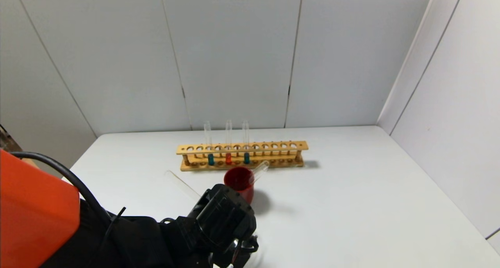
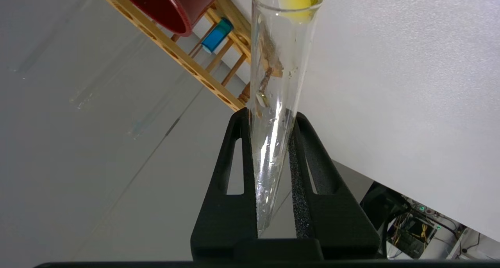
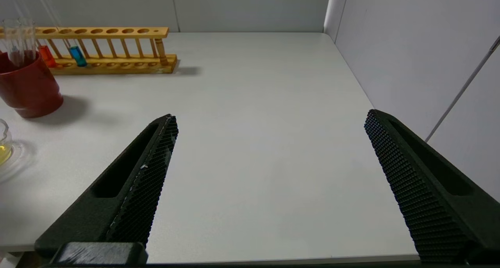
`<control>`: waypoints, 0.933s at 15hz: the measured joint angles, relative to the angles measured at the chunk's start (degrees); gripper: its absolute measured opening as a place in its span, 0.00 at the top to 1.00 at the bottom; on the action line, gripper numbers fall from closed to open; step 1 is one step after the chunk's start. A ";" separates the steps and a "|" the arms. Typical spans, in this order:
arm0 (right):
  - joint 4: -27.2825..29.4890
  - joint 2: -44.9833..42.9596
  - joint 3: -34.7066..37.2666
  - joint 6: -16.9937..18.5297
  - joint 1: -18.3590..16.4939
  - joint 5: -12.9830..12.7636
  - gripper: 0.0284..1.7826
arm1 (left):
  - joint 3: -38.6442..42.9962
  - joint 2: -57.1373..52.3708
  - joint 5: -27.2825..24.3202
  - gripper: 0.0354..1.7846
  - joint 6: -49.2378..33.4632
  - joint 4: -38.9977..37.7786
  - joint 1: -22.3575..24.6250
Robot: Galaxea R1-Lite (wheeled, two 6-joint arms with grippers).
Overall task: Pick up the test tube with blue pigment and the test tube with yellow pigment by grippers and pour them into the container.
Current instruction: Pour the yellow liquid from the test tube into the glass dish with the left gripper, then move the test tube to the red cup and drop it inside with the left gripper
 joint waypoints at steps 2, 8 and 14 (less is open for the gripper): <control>0.00 0.00 0.00 0.00 0.00 0.00 0.02 | -0.67 -0.02 0.06 0.85 0.77 0.85 0.02; 0.00 0.00 0.00 -0.02 0.00 0.00 0.02 | -0.83 -0.33 0.13 0.85 0.48 1.23 0.02; 0.00 0.00 0.00 0.00 0.00 0.00 0.02 | -0.43 -3.17 -0.41 0.85 -15.02 0.66 0.33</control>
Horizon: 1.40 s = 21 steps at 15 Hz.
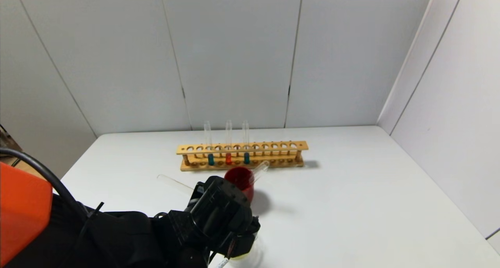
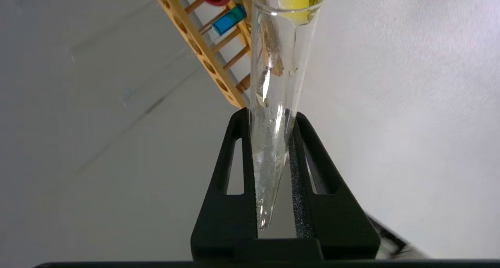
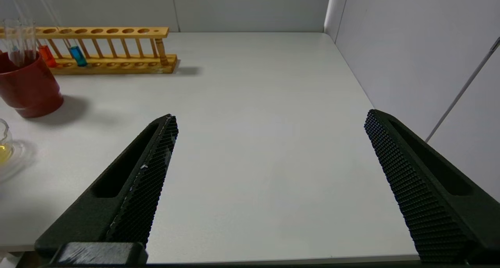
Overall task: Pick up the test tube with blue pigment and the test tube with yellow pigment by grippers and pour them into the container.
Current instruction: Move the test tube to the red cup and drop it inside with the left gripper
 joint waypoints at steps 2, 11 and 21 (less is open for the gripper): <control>0.00 0.00 0.00 -0.02 0.00 0.00 0.02 | 0.06 -2.00 -0.52 0.85 -10.47 0.20 0.02; 0.00 0.00 0.00 0.00 0.00 0.00 0.02 | -3.39 -7.81 -3.15 0.85 -63.82 -8.80 0.55; 0.00 0.00 0.00 -0.02 0.00 0.00 0.02 | -4.21 -2.54 -13.58 0.85 -77.09 -25.66 5.03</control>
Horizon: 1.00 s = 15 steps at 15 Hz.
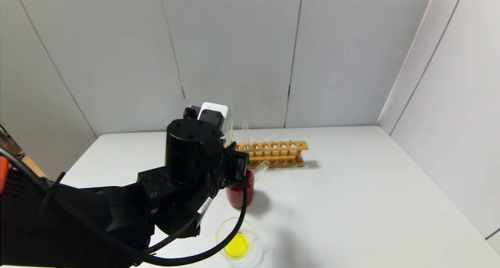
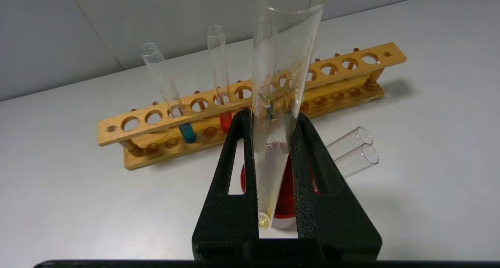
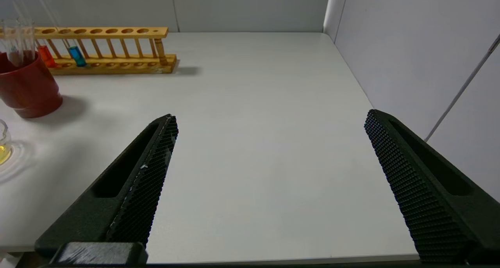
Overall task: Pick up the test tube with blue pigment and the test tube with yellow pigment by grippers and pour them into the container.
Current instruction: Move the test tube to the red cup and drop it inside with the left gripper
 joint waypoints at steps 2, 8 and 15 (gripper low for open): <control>0.00 0.00 0.00 0.02 0.00 0.00 0.02 | -1.57 2.74 -2.27 0.85 0.06 -1.91 1.24; 0.00 0.00 0.00 0.02 0.00 0.00 0.02 | -5.79 10.09 -3.47 0.85 0.45 -2.51 2.93; 0.02 0.00 0.00 0.02 0.00 0.00 0.02 | -7.42 15.47 -6.16 0.85 0.26 -2.57 3.40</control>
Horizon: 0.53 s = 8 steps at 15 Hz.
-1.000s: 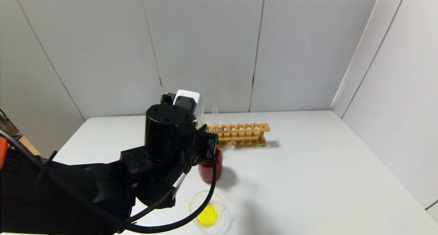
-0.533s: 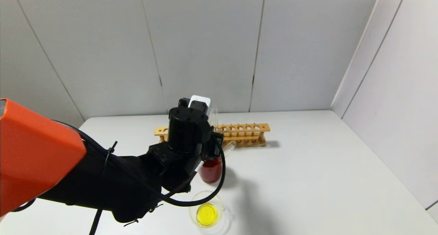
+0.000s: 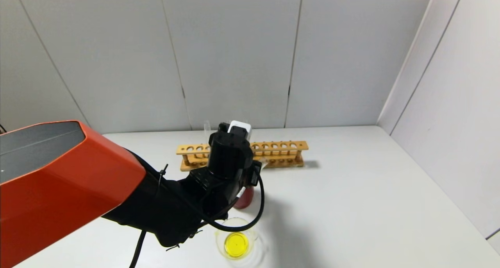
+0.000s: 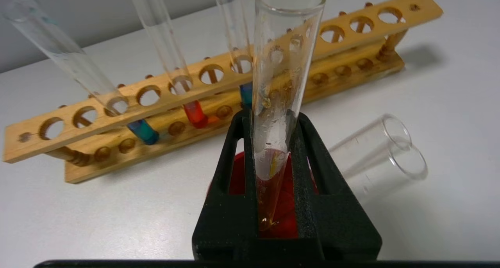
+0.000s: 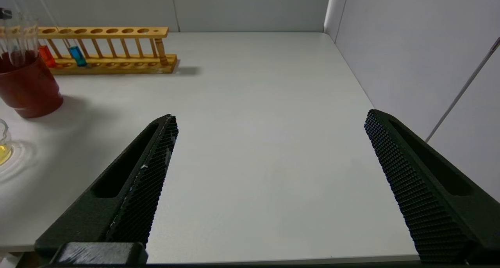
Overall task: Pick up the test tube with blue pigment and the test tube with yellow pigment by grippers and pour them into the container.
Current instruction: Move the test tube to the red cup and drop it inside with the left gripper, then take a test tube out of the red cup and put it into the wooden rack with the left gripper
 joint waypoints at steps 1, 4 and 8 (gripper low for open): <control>-0.02 0.00 0.00 -0.02 0.00 0.00 0.02 | 0.34 0.26 -0.71 0.83 0.07 0.02 0.20; -0.02 0.00 0.00 0.00 0.00 0.00 0.02 | 1.02 0.48 -2.47 0.72 0.22 -0.05 0.55; -0.02 0.00 0.00 0.00 0.00 0.00 0.02 | 0.91 0.22 -1.87 0.36 0.41 -0.07 0.66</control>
